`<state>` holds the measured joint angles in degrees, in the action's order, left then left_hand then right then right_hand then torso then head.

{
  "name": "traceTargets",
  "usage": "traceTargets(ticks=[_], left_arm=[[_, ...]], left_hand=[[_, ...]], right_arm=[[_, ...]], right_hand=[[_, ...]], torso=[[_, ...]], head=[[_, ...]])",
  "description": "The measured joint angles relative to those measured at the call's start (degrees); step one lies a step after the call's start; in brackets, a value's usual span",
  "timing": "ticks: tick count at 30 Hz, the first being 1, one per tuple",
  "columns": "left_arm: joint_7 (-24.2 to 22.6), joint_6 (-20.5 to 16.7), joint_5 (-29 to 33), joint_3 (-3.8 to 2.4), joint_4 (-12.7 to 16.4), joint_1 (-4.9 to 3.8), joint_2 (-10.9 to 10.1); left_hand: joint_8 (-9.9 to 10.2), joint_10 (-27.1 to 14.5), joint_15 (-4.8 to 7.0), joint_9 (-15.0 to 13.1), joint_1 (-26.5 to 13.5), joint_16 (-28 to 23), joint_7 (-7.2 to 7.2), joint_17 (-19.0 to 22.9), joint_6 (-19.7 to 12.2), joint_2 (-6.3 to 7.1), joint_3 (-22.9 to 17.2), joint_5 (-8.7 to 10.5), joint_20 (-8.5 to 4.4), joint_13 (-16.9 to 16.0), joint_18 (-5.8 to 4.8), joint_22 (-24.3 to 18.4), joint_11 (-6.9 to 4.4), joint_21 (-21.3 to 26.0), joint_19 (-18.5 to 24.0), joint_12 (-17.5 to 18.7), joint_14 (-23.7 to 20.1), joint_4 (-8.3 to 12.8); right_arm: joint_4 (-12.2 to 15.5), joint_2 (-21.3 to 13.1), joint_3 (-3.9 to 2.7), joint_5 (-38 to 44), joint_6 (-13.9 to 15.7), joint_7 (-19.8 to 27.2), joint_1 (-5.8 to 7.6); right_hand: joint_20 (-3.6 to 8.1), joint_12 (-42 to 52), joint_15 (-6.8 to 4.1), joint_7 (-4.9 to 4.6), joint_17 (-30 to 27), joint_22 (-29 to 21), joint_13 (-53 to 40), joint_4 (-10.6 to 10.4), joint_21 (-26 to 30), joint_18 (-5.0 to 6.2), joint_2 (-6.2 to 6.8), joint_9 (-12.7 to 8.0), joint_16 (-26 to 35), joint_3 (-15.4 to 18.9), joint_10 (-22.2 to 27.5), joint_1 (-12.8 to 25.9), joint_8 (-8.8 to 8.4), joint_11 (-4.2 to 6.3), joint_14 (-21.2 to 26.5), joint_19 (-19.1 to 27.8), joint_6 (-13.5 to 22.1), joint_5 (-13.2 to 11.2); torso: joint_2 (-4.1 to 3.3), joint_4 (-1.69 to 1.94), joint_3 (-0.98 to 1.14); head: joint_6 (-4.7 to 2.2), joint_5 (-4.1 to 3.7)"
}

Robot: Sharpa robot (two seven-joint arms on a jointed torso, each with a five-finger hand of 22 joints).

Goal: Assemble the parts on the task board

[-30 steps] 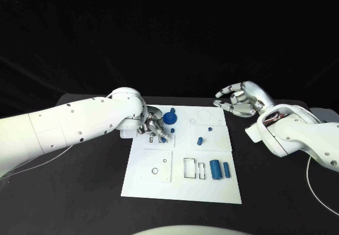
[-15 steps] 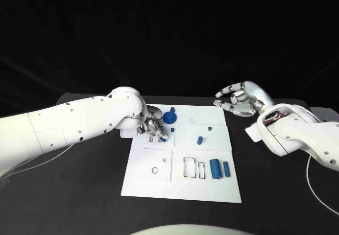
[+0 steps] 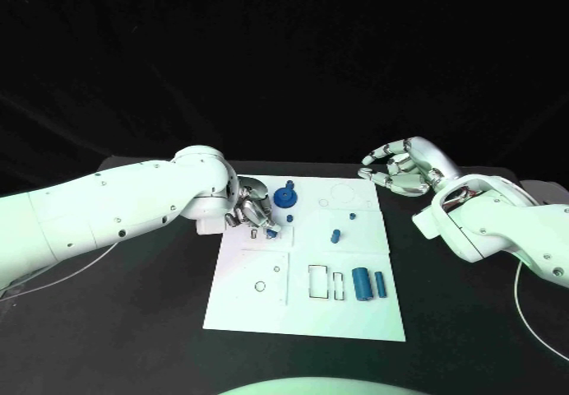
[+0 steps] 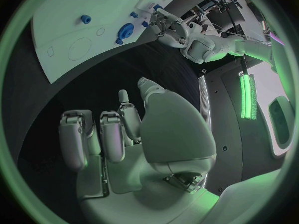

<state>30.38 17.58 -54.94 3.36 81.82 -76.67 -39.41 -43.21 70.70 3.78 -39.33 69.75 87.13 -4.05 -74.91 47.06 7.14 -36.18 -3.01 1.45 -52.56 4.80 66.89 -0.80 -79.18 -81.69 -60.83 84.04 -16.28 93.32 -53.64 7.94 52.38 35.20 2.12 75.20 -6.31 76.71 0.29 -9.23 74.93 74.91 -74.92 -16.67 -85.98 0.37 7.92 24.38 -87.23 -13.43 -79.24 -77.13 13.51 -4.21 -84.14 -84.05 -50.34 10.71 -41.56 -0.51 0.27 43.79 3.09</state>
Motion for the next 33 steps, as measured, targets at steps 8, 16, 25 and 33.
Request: traceTargets(ticks=[8,16,25,33], left_arm=[[-0.4,-3.6,0.4,-0.04,3.3,0.26,-2.2],[-1.0,-9.3,-3.7,0.01,7.0,1.97,-4.6],[-1.4,-13.5,-7.4,0.08,8.3,3.16,-5.6],[-1.4,-14.8,-9.8,0.18,8.4,3.75,-5.7]], left_hand=[[-0.4,1.4,0.42,-1.0,-1.6,0.2,0.38,0.0,0.6,1.64,-3.6,-0.21,-0.2,-2.3,0.0,0.6,-0.23,-0.2,-0.2,-1.9,0.0,2.3],[-0.4,1.9,0.41,-1.4,-2.3,0.3,0.38,0.0,0.6,2.29,-4.4,-1.2,-0.34,-3.0,0.0,1.4,-0.32,-0.6,-0.3,-2.4,0.0,2.7],[-0.4,2.9,0.83,-1.9,-3.7,0.4,0.83,0.0,1.2,3.05,-4.8,-4.35,-0.42,-3.8,0.0,1.9,-0.61,-1.1,-0.4,-3.1,0.0,2.3],[-0.4,3.1,0.83,-2.0,-4.0,0.4,1.17,0.0,1.6,3.36,-4.8,-5.32,-0.62,-4.1,0.0,2.2,-0.63,-1.1,-0.6,-3.2,0.0,2.3]], right_arm=[[-0.1,-0.2,0.02,-0.1,0.0,0.0,-0.04],[0.0,-0.5,0.03,-0.2,0.0,0.0,-0.09],[0.2,-0.7,0.04,-0.2,0.0,0.0,-0.1],[0.3,-0.7,0.04,-0.3,0.0,0.0,-0.11]], right_hand=[[-0.01,0.0,0.0,0.21,0.0,0.0,0.0,0.0,0.0,0.0,-0.3,0.0,0.0,0.0,0.0,0.3,0.0,0.0,0.0,0.0,0.2,-0.5],[-0.02,0.0,0.0,0.21,0.0,0.0,0.0,0.0,0.0,0.0,-0.31,0.0,0.0,0.0,0.0,0.8,0.22,0.0,0.0,0.0,0.2,-0.5],[-0.02,0.0,0.0,0.21,0.0,0.0,0.0,0.0,0.0,0.0,-0.31,0.0,0.0,0.0,0.0,0.8,0.22,0.0,0.0,0.0,0.2,-0.5],[-0.03,0.0,0.0,0.21,0.0,0.0,0.0,0.0,0.0,0.0,-0.31,0.0,0.0,0.0,0.0,0.8,0.22,0.0,0.0,0.0,0.2,-0.5]], torso=[[-0.04,-0.07,0.01],[-0.07,-0.13,0.03],[-0.03,-0.12,-0.01],[-0.04,-0.13,-0.03]], head=[[-0.07,0.05],[0.09,0.16],[0.24,0.42],[0.29,0.58]])
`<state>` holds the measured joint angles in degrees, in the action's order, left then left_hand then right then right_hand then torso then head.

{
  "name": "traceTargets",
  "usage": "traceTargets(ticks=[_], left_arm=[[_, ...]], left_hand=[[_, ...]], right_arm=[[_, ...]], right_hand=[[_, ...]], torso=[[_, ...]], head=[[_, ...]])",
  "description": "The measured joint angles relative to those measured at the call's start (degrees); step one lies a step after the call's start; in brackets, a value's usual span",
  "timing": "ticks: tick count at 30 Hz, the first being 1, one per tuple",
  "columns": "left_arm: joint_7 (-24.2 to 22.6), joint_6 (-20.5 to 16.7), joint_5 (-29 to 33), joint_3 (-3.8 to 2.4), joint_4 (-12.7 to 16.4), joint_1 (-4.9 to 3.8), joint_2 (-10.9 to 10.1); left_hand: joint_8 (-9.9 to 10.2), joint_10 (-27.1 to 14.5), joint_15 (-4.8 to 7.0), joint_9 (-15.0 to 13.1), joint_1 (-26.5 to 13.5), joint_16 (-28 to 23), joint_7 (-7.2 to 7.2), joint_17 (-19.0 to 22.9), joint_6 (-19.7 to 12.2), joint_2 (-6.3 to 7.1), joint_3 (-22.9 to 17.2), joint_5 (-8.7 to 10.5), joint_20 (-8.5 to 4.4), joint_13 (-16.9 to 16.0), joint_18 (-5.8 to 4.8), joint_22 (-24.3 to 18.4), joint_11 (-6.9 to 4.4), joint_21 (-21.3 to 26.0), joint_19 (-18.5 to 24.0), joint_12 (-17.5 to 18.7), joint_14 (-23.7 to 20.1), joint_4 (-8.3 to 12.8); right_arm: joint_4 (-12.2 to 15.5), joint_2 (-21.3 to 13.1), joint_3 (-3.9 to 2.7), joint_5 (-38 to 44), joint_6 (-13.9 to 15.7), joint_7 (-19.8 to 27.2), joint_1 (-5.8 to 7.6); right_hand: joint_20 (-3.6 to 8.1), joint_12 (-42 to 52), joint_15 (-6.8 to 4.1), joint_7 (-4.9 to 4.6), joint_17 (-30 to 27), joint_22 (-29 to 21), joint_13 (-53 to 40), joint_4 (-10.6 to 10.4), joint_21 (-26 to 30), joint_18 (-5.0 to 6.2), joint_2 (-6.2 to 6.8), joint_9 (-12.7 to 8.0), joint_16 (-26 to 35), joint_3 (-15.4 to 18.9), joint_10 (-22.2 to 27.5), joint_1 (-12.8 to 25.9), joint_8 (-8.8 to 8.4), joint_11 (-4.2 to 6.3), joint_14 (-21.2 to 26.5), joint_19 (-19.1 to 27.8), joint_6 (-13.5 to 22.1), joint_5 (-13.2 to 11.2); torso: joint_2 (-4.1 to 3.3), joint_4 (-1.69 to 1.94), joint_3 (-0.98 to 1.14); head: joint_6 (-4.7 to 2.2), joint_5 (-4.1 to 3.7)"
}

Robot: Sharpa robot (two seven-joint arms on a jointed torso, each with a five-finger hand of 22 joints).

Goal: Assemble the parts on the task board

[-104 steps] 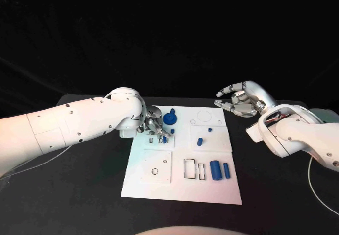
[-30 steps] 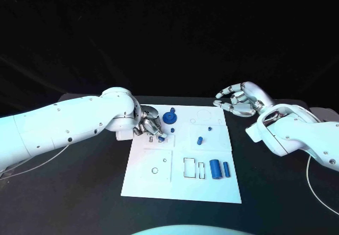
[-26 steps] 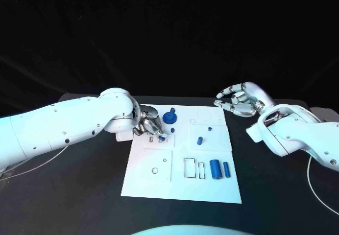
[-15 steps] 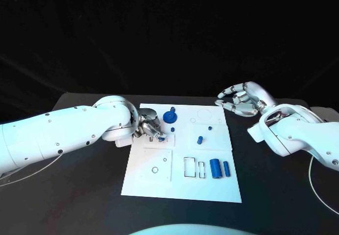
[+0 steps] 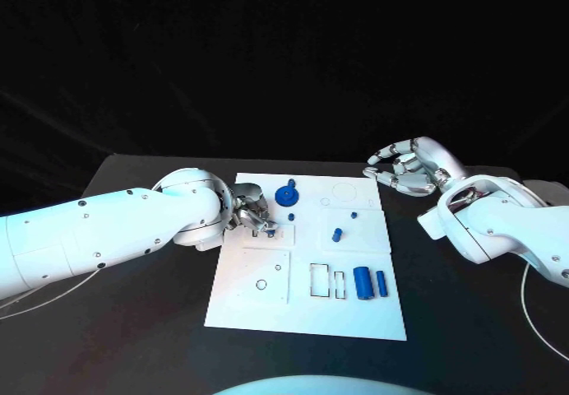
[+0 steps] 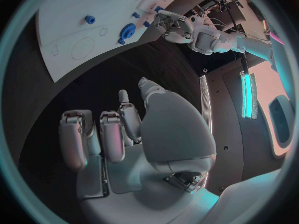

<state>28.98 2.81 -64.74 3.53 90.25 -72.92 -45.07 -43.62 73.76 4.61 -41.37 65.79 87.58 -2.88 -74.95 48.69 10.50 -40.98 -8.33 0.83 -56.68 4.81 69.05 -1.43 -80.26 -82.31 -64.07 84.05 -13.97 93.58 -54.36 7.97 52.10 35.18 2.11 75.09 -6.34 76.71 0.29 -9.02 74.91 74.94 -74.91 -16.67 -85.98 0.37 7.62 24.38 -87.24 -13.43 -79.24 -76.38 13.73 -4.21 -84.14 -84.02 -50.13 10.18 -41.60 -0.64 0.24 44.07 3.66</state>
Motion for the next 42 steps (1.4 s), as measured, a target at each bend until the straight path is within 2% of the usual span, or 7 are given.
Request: traceTargets(ticks=[13,38,41,42], left_arm=[[0.2,0.1,-1.9,0.15,-1.4,0.39,0.9],[0.4,1.3,-2.9,0.3,-2.3,0.57,1.8],[0.4,1.6,-3.0,0.3,-2.3,0.57,1.8],[0.4,1.7,-3.0,0.29,-2.3,0.57,1.8]], left_hand=[[-0.3,0.3,0.0,-0.3,-0.7,0.0,0.05,0.0,0.2,0.08,0.0,-1.73,0.0,-0.4,0.0,0.0,0.11,0.0,0.0,-0.5,0.0,0.0],[-0.3,0.9,-0.01,-0.5,-0.8,0.0,0.05,0.0,0.2,0.23,0.0,-2.11,0.21,-1.2,0.0,0.4,-0.1,-0.2,-0.2,-1.1,0.0,0.0],[-0.3,0.9,-0.01,-0.8,-1.0,0.0,0.05,0.0,0.2,0.4,0.0,-2.68,0.21,-1.3,0.0,0.4,-0.11,-0.2,-0.2,-1.1,0.0,0.0],[-0.3,0.9,-0.01,-0.8,-1.3,0.0,0.05,0.0,0.2,0.65,-2.1,-2.68,0.21,-1.3,0.0,0.4,-0.1,-0.2,-0.2,-1.1,0.0,2.1]], right_arm=[[0.0,0.1,0.0,0.0,0.0,0.0,0.0],[0.0,0.1,0.0,0.0,0.0,0.0,-0.2],[-0.1,0.1,0.0,0.0,0.0,0.0,-0.25],[-0.1,0.1,0.0,0.0,0.0,0.0,-0.26]], right_hand=[[0.0,0.0,0.0,0.0,0.0,0.0,0.0,-0.1,0.0,0.01,-0.16,0.0,0.0,0.1,0.0,0.2,0.0,0.0,0.0,0.0,0.0,0.0],[-0.01,0.0,0.0,0.0,0.0,0.0,0.0,-0.2,0.0,0.0,-0.3,0.0,0.0,0.2,0.0,0.3,0.0,0.0,0.0,0.0,0.0,0.0],[-0.01,0.0,0.0,0.0,0.0,0.0,0.0,-0.2,0.0,0.0,-0.3,0.0,0.0,0.2,0.0,0.3,0.0,0.0,0.0,0.0,0.0,0.0],[-0.01,0.0,0.0,0.0,0.0,0.0,0.0,-0.2,0.0,0.0,-0.3,0.0,0.0,0.2,0.0,0.3,0.0,0.0,0.0,0.0,0.0,0.0]], torso=[[-0.05,-0.07,0.0],[-0.01,-0.07,-0.01],[-0.01,-0.07,-0.01],[-0.01,-0.07,-0.01]], head=[[0.15,0.03],[0.53,-0.13],[0.56,-0.1],[0.57,-0.09]])
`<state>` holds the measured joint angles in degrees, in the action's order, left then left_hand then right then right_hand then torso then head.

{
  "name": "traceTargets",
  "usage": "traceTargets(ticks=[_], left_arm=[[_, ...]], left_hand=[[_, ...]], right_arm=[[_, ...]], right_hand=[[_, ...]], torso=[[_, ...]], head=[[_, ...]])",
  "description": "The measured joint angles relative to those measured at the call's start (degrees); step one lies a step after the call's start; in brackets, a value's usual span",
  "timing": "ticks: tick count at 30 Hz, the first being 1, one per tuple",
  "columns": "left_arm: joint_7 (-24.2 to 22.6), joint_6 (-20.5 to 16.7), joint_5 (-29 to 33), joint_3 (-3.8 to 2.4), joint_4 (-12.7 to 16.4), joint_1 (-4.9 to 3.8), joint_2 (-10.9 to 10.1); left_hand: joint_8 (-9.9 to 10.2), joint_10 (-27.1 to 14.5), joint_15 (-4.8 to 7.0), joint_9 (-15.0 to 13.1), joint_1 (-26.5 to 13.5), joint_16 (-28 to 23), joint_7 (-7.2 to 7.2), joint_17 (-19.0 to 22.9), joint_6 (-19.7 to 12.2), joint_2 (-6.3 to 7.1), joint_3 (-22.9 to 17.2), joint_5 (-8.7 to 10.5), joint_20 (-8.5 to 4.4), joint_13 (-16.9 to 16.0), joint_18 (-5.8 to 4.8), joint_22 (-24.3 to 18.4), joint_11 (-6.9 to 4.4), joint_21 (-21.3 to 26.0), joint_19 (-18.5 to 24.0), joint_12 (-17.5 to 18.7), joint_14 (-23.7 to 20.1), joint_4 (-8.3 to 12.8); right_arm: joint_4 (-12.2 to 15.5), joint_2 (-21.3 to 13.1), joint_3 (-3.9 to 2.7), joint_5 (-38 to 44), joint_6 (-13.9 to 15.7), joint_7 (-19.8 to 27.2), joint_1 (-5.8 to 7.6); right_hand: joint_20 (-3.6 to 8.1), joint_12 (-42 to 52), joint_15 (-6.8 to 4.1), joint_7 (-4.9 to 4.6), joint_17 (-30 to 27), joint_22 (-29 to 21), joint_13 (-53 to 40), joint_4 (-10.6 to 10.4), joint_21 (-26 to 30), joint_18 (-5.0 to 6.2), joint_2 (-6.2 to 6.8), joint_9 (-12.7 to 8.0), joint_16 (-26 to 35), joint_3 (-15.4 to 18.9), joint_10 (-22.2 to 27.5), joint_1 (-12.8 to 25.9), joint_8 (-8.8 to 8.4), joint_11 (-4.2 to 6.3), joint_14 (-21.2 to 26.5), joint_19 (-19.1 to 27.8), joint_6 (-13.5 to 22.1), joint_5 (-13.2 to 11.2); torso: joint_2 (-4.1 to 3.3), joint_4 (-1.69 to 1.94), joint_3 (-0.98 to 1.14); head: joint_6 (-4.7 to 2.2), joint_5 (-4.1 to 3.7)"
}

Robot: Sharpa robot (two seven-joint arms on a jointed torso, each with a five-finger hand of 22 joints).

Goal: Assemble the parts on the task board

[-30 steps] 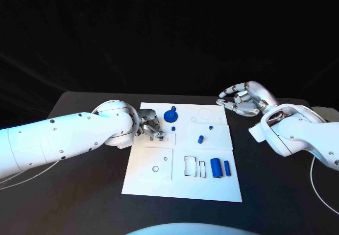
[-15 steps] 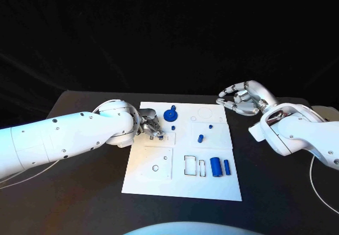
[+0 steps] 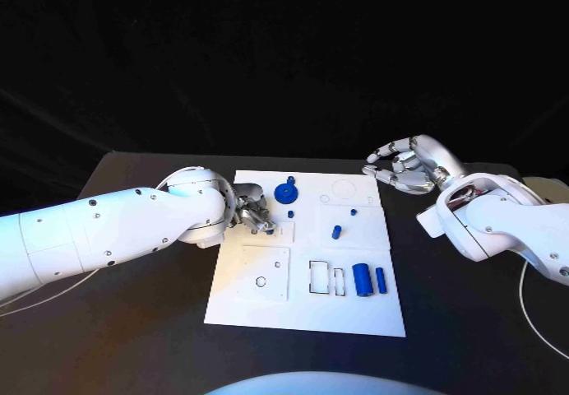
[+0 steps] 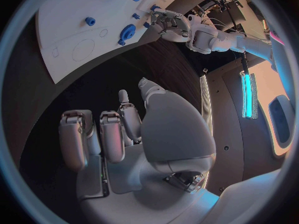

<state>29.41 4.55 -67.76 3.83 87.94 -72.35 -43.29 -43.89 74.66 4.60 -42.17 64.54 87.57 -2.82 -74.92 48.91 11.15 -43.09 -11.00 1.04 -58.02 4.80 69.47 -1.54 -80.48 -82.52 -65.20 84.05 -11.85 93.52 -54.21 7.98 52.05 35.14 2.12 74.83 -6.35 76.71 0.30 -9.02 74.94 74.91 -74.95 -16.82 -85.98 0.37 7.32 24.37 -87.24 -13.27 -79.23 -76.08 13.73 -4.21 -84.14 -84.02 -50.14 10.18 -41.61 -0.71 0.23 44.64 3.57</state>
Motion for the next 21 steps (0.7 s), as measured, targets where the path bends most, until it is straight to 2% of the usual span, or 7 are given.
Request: traceTargets(ticks=[2,21], left_arm=[[0.0,0.2,0.0,0.0,0.0,0.02,0.0],[0.1,0.8,-0.4,-0.09,0.1,0.09,-0.1]], left_hand=[[0.0,0.0,0.0,0.0,-0.4,0.0,-0.1,0.0,0.1,0.4,-0.4,0.0,0.0,0.0,0.0,0.0,0.01,0.0,0.0,0.0,0.0,0.4],[-0.3,0.2,0.2,-0.1,-0.6,0.0,-0.1,0.0,0.1,0.17,-0.4,-1.39,0.0,-0.2,0.0,0.1,-0.2,0.0,0.0,-0.3,-0.2,0.4]], right_arm=[[0.0,0.0,0.0,0.0,0.0,0.0,-0.03],[-0.3,0.0,0.0,0.0,0.0,-0.1,-0.21]], right_hand=[[0.0,0.0,0.0,0.0,0.0,0.0,0.0,0.0,0.0,0.0,-0.23,0.0,0.0,0.0,0.0,0.2,0.0,0.0,0.0,0.0,0.0,0.0],[0.0,0.0,0.0,0.0,0.0,0.0,0.0,0.2,0.0,0.0,-0.23,0.0,0.0,0.2,0.0,0.2,0.23,0.0,0.0,0.0,0.0,0.0]], torso=[[-0.01,0.0,0.0],[-0.02,0.0,0.01]], head=[[0.01,0.02],[0.36,0.05]])
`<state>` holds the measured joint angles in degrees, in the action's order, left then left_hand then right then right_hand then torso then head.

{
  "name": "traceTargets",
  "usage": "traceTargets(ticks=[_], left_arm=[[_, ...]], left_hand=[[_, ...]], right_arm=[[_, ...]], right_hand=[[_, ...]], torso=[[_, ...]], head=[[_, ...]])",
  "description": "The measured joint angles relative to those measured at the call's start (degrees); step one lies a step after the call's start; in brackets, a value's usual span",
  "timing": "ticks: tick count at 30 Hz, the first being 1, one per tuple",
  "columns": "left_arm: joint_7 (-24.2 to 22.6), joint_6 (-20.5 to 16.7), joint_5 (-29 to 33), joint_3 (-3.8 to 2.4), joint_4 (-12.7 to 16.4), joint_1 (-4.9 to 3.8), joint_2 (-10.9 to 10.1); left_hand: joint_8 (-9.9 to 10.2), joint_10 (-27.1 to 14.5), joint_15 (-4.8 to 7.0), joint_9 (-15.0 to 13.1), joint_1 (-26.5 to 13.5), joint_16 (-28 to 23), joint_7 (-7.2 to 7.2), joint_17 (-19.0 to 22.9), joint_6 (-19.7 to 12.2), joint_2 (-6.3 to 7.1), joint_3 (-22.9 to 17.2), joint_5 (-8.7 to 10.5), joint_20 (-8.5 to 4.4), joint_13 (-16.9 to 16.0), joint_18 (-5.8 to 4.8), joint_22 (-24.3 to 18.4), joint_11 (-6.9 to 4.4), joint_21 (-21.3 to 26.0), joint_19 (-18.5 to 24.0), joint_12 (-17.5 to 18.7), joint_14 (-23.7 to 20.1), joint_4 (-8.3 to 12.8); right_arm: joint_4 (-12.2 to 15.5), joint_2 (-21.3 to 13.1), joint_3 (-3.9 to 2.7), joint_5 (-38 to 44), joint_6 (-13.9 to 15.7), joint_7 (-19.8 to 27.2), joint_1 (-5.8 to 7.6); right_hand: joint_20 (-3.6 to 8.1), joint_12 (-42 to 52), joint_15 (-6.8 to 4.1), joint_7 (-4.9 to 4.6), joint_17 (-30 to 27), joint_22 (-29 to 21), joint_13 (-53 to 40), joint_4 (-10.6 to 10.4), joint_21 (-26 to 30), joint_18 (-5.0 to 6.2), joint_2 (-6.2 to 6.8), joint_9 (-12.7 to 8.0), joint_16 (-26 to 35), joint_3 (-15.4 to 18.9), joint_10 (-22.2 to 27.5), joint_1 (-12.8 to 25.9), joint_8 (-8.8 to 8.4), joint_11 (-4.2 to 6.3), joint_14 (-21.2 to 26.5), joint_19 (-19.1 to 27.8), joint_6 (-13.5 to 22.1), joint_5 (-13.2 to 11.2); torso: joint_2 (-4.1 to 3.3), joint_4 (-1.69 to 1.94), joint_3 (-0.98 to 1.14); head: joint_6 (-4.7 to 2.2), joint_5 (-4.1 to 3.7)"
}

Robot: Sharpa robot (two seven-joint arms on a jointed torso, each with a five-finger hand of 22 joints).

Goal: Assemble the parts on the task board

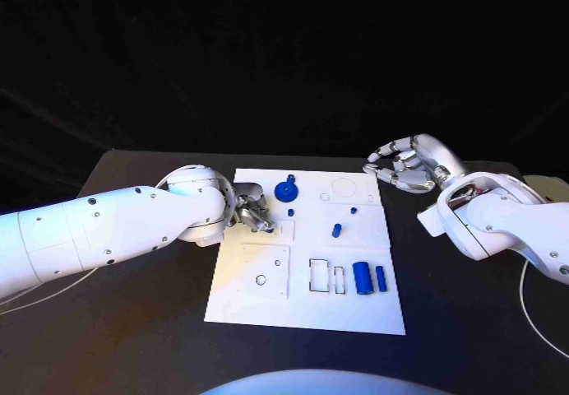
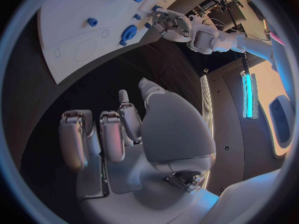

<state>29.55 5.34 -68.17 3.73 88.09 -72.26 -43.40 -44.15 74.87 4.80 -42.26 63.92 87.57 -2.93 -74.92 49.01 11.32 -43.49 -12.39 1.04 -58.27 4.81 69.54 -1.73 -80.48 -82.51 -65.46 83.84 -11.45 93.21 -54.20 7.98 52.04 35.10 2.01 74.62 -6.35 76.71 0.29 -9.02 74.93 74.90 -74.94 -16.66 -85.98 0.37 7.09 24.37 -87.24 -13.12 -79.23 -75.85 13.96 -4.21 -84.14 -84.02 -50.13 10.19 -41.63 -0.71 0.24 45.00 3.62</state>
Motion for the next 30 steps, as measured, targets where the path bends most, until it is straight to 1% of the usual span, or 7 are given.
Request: traceTargets(ticks=[5,9,11,16,20,29,30], left_arm=[[0.0,0.1,0.0,0.0,0.0,0.01,0.1],[0.0,0.1,0.0,0.0,-0.1,0.02,0.1],[0.0,0.2,0.0,0.0,-0.2,0.02,0.2],[0.0,0.2,0.0,0.0,-0.3,0.0,0.3],[0.0,0.3,0.2,-0.03,-0.5,-0.02,0.4],[0.0,0.6,0.9,-0.08,-1.1,-0.08,0.8],[0.0,0.7,1.0,-0.09,-1.2,-0.09,0.8]], left_hand=[[0.0,0.0,0.0,-0.1,0.0,0.0,0.0,0.0,0.0,0.0,0.0,-0.25,0.0,-0.3,0.0,0.0,0.0,0.0,0.0,-0.2,0.0,0.0],[-0.4,0.2,0.03,-0.4,-0.6,0.2,0.0,0.0,0.0,-0.56,0.0,-0.71,0.0,-0.2,0.0,0.1,-0.2,-0.2,0.0,-0.4,0.0,0.0],[-0.5,0.2,0.21,-0.4,-0.7,0.2,0.0,0.0,0.0,-0.68,0.0,-0.73,-0.12,0.0,0.0,0.1,-0.2,-0.2,-0.1,-0.4,0.2,0.0],[-0.6,0.2,0.21,-0.8,-1.2,0.2,-0.09,0.0,0.1,-1.19,0.0,-0.74,-0.21,0.4,0.0,0.2,-0.2,-0.2,-0.2,-0.4,0.2,0.0],[-1.1,0.4,0.21,-1.2,-2.5,0.2,-0.09,0.0,0.1,-1.88,0.1,-0.25,-0.21,0.5,0.0,0.4,-0.41,-0.2,-0.2,-0.4,0.2,0.1],[-1.4,0.4,0.33,-1.6,-3.4,0.4,-0.01,0.0,0.4,-2.3,0.3,-0.01,-0.21,0.7,-0.01,0.4,-0.41,-0.2,-0.2,-0.2,0.1,0.3],[-1.5,0.4,0.41,-1.6,-3.7,0.5,-0.02,0.0,0.4,-2.56,0.3,0.0,-0.21,0.6,0.0,0.5,-0.41,-0.2,-0.2,-0.2,0.0,0.3]], right_arm=[[0.0,0.0,0.0,0.0,0.0,0.0,-0.03],[0.0,0.0,0.0,0.0,0.0,0.0,-0.05],[0.0,0.0,0.0,0.0,0.0,0.0,-0.06],[0.0,0.0,0.0,0.0,0.0,-0.1,-0.07],[0.0,0.0,0.0,0.0,0.0,-0.1,-0.07],[0.0,-0.1,0.0,0.0,0.0,-0.1,-0.08],[0.0,-0.1,0.0,0.0,0.0,-0.1,-0.08]], right_hand=[[0.0,0.0,0.0,0.0,0.0,0.0,0.0,0.0,0.0,-0.01,0.0,0.0,0.0,0.0,0.0,0.0,0.0,0.0,0.0,0.0,0.0,0.0],[0.0,0.0,0.0,0.0,0.0,0.0,0.0,0.0,0.0,0.0,0.0,0.0,0.0,0.0,0.0,0.0,0.0,0.0,0.0,0.0,0.0,0.0],[0.0,0.0,0.0,0.0,0.0,0.0,0.0,0.0,0.0,0.0,0.0,0.0,0.0,0.0,0.0,0.0,0.0,0.0,0.0,0.0,0.0,0.0],[0.0,0.0,0.0,0.0,0.0,0.0,0.0,0.0,0.0,0.0,0.0,0.0,0.0,0.0,0.0,0.0,0.0,0.0,0.0,0.0,0.0,0.0],[0.0,0.0,0.0,0.0,0.0,0.0,0.0,0.0,0.2,0.0,0.0,0.0,0.0,0.0,0.0,0.0,0.0,0.0,0.0,0.0,0.0,0.0],[-0.01,0.0,0.0,0.0,0.0,0.0,0.0,0.0,0.2,-0.01,0.01,0.0,0.0,0.0,0.0,0.0,0.0,0.0,0.0,0.0,0.0,0.0],[-0.01,0.0,0.0,0.0,0.0,0.0,0.0,0.0,0.2,0.0,0.01,0.0,0.0,0.0,0.0,0.0,0.0,0.0,0.0,0.0,0.0,0.0]], torso=[[0.01,0.05,0.0],[0.02,0.05,0.0],[0.03,0.04,0.0],[0.04,0.03,0.0],[0.04,0.0,0.02],[0.04,-0.01,0.05],[0.04,-0.02,0.05]], head=[[0.04,-0.02],[0.11,0.09],[0.18,0.14],[0.37,0.18],[0.53,0.17],[0.51,0.1],[0.51,0.1]])
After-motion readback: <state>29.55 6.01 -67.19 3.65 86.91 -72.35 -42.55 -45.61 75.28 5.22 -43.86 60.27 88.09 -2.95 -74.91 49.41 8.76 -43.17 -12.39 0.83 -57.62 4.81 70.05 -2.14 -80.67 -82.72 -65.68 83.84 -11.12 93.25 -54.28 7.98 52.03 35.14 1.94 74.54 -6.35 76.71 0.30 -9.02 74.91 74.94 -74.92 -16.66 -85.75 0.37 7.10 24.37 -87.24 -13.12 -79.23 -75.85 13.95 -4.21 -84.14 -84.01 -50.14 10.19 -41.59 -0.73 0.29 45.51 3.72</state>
